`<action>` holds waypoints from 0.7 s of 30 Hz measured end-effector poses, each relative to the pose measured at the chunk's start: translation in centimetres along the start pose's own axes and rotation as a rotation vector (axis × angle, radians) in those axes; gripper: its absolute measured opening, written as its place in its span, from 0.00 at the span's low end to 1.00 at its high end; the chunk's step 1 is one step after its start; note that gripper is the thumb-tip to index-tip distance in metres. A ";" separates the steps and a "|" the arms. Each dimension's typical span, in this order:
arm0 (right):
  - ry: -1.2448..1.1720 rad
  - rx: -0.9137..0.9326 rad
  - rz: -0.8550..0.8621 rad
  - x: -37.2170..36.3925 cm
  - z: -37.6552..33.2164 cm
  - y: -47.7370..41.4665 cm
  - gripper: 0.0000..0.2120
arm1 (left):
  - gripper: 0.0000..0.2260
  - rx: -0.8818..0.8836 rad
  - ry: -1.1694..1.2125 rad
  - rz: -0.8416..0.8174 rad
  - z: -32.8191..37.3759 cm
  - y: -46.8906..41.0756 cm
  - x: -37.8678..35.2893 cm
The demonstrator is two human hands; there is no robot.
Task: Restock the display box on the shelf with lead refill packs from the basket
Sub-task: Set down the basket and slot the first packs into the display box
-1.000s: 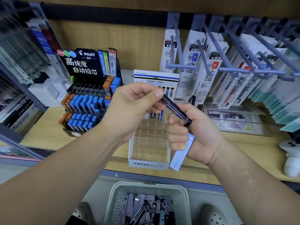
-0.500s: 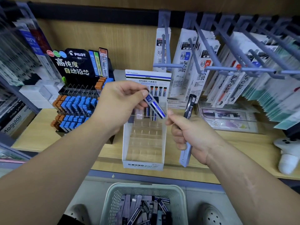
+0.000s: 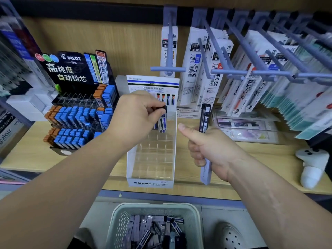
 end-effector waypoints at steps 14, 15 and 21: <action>0.029 -0.016 -0.058 -0.4 0.3 0.3 0.20 | 0.07 -0.117 -0.100 -0.133 1.1 -0.9 0.3; 0.029 -0.015 -0.061 -0.4 0.3 0.3 0.21 | 0.07 -0.126 -0.106 -0.137 1.1 -0.9 0.3; 0.028 -0.017 -0.066 -0.6 0.2 0.3 0.19 | 0.07 -0.187 -0.139 -0.175 1.1 -0.4 -0.6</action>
Point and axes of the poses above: each hand's wrist, its own y-axis away from the middle knuckle, its own x-axis out of the back of the hand, z = x × y, the point moved 9 cm from there along -y, towards the middle knuckle
